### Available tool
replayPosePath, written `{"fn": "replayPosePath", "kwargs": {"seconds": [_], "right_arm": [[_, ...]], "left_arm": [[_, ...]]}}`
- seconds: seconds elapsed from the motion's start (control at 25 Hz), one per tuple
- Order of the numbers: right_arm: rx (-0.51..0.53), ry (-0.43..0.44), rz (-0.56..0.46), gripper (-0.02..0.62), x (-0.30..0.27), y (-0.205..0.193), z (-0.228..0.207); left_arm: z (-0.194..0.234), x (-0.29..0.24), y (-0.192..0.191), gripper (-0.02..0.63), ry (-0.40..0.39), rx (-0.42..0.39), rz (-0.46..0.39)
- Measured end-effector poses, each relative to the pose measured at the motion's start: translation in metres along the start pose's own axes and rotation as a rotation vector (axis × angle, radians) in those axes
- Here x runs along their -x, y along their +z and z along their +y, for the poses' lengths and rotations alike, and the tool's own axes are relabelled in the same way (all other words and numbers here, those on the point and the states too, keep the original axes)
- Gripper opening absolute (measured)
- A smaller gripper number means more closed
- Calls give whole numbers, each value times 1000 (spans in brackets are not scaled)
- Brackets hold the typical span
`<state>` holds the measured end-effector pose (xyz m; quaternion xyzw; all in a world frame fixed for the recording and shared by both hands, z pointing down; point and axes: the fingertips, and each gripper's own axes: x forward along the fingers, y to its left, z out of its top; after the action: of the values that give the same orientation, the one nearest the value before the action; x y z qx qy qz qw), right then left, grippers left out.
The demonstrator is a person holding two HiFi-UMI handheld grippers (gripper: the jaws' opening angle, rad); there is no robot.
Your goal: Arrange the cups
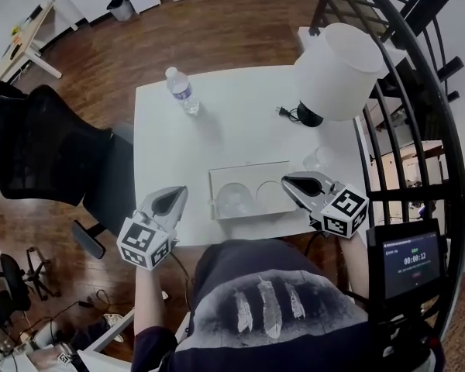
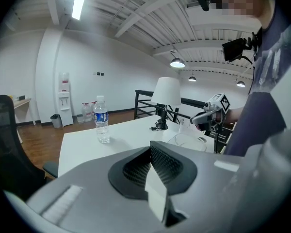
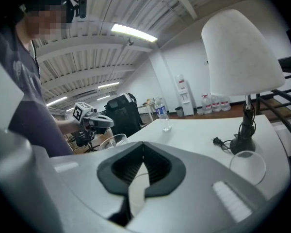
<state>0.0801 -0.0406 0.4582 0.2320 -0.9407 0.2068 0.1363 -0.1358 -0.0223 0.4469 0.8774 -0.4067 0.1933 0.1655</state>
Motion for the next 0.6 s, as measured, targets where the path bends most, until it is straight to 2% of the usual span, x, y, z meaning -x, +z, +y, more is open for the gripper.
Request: {"fn": "replayPosePath", "kwargs": {"seconds": [0.12,0.24,0.28,0.36,0.52,0.6], "right_arm": [[27,-8,-7,19,4,5,-1],[63,-62,-1,123,12,7,-11],[71,-93,-5,196,17,9,-18],[75,-165,-26,281,32,11,-35],[54,-312,-33,301,71,4,-75],[52,-395,-6,370,89,-5,-95]], "left_arm": [[-1,-3,-2,15,-9,1,5],[0,-6,-3,15,-11,2,12],[0,-7,-5,15,-11,3,16],[0,-8,-8,15,-11,4,23],[-2,-11,-13,15,-15,2,39],[-3,-11,-14,15,-17,0,44]]}}
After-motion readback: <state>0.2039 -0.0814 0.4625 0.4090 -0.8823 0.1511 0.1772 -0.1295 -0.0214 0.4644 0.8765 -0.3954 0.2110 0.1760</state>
